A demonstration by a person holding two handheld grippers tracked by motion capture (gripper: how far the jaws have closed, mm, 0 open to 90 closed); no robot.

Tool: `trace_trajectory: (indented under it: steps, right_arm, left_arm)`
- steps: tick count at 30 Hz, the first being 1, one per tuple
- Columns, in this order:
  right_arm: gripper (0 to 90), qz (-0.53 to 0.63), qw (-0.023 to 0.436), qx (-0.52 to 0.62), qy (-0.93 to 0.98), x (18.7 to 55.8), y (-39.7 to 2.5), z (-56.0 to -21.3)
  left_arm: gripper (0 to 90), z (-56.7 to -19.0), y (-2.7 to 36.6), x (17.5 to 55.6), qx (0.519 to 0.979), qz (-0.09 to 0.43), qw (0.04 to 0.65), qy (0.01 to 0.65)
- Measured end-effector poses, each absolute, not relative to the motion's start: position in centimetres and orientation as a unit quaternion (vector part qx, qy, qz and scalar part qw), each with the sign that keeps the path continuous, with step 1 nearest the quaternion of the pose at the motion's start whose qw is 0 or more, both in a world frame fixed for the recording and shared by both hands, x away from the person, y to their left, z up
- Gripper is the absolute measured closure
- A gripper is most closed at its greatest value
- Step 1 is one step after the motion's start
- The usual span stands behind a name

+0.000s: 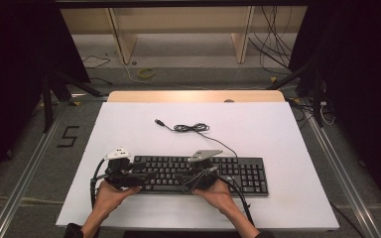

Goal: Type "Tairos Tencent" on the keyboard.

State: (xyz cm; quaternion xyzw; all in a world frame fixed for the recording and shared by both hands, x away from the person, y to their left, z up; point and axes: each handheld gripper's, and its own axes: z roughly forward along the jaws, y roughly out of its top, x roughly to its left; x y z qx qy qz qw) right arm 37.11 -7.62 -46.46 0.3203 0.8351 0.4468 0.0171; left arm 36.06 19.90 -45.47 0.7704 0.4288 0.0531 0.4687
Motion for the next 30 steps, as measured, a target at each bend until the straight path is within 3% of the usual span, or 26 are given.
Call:
trace_trajectory:
  steps: [10, 30]
  right_arm:
    - [89.9, 0.424, 0.026, 0.313, 0.849, 37.1, -6.8, -47.4]
    - [90.0, 0.404, 0.032, 0.311, 0.86, 37.2, -6.2, -48.1]
  left_arm:
    - [32.0, -45.7, 20.2, 35.6, 0.768, 0.052, 0.476, 0.426]
    - [31.5, -46.0, 20.3, 34.6, 0.768, 0.048, 0.483, 0.417]
